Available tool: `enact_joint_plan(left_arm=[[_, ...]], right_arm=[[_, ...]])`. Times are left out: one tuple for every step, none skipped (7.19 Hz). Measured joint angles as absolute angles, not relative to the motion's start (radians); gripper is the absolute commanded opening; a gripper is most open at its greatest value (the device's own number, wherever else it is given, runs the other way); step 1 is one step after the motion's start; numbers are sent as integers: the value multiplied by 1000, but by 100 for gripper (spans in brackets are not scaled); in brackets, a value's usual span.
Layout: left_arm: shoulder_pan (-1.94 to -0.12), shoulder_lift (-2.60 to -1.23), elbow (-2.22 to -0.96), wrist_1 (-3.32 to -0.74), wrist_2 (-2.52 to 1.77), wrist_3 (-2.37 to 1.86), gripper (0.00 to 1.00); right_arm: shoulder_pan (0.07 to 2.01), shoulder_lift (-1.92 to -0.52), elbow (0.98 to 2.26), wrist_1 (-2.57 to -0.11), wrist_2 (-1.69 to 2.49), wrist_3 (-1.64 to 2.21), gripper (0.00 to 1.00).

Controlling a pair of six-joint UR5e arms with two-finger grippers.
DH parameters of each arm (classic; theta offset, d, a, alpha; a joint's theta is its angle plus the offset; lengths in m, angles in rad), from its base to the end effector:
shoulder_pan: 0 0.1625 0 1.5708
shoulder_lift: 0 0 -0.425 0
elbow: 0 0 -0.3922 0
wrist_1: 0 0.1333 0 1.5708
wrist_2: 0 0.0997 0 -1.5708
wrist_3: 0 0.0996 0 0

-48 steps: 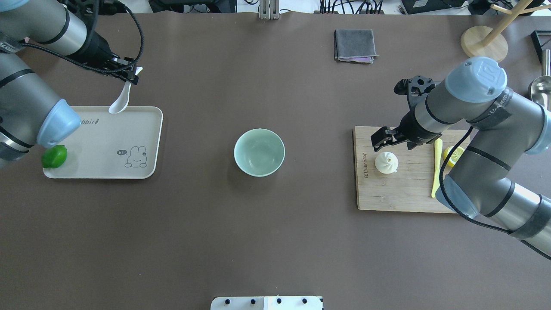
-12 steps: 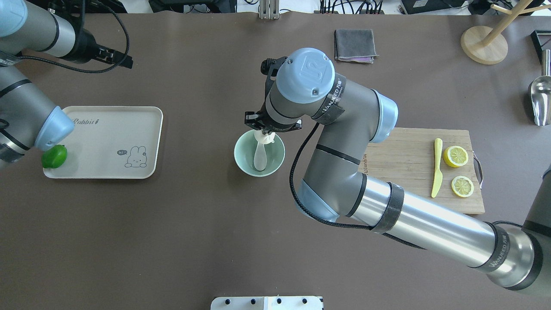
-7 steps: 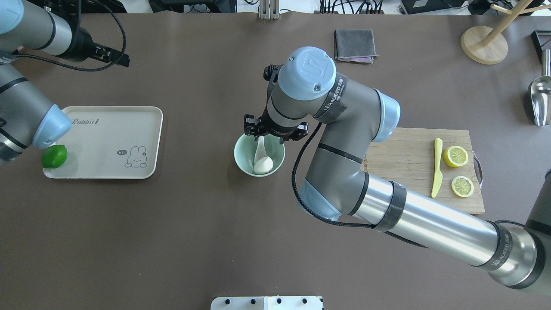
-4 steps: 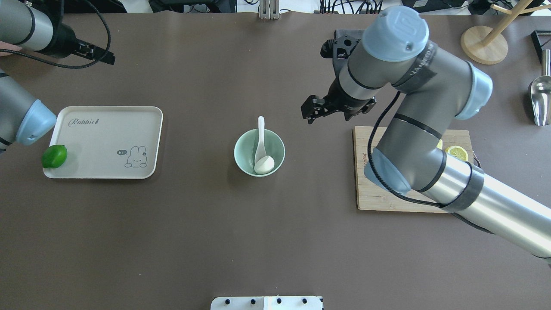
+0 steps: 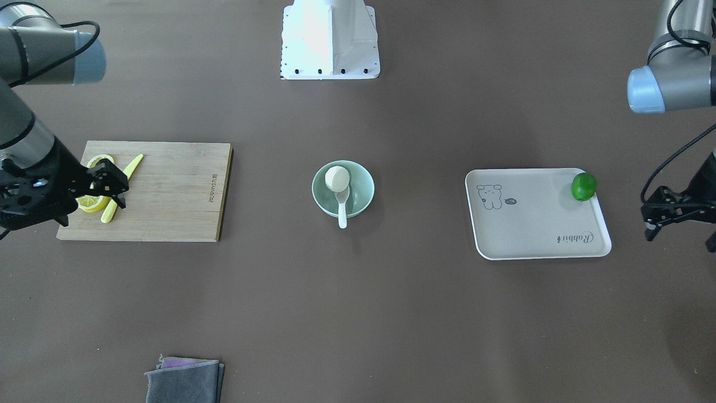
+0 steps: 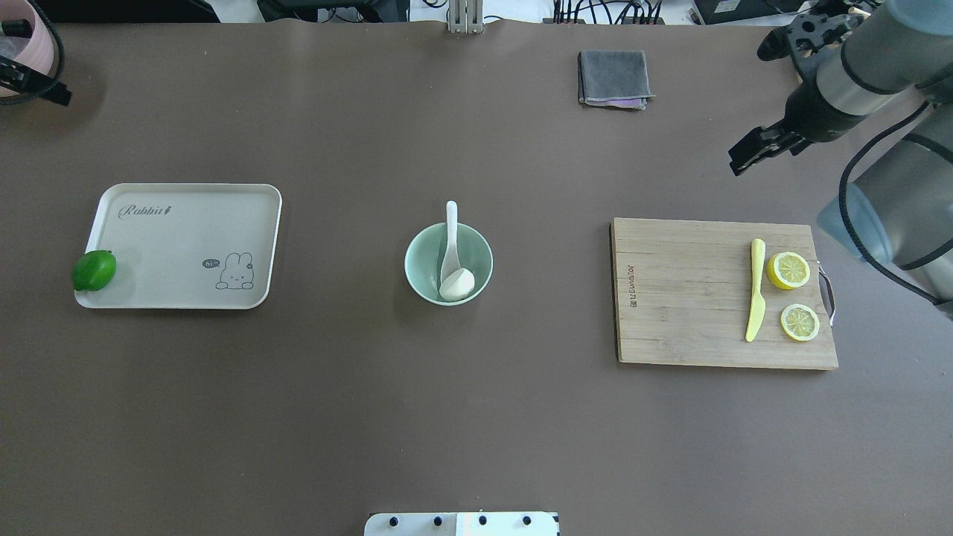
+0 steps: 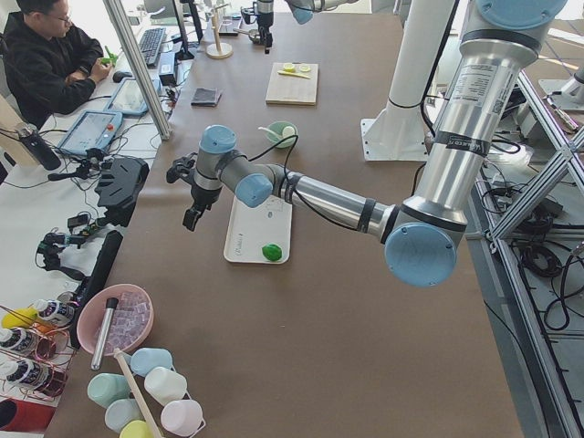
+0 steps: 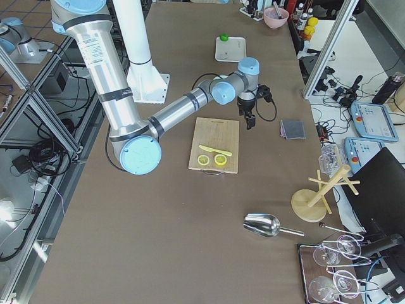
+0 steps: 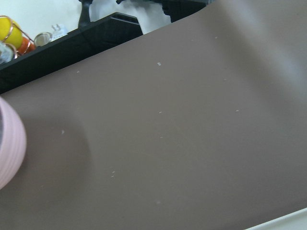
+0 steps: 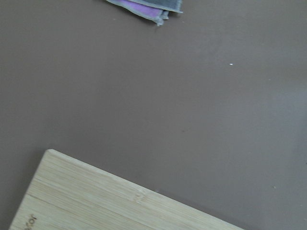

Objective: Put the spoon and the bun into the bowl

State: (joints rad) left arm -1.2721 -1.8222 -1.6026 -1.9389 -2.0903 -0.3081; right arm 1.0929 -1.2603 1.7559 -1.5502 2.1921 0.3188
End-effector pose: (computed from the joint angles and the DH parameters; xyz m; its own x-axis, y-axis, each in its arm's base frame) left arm 0.1005 -0.6115 0.4729 0.7771 0.2870 -0.5601 0.0017 0.8890 0.4580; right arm -0.2098 -0.5688 0.4019 0.6855 -0.3553 0.6354 0.1950 0.9305 0.3100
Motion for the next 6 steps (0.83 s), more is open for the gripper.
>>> enact_joint_plan(left_arm=[[-1318,-1784,-1616,-1927,-2137,-284,98],[-1353,-1746,-1625,-1922,-2171,-270,98],[-1382,-1705,-1632,-1921,-2202,-264,98],[-1413,-1659,-1644,-1921,-2243,-262,98],[-1447,-1621,-1653,-1921,-2283,-254,98],[-1485,-1585,-1658,-1920,-2310,-230,98]], right_arm=[[1171,-1300,1722,-1554,2235,193,100],[1240,-1334,1686,-1556,2259,117,100],[1311,-1367,1654,-1559,2289,78,100],[1391,-1403,1635,-1576,2336,54,100],[1460,-1429,1631,-1616,2377,42,100],[1514,-1452,1636,-1669,2404,35,100]])
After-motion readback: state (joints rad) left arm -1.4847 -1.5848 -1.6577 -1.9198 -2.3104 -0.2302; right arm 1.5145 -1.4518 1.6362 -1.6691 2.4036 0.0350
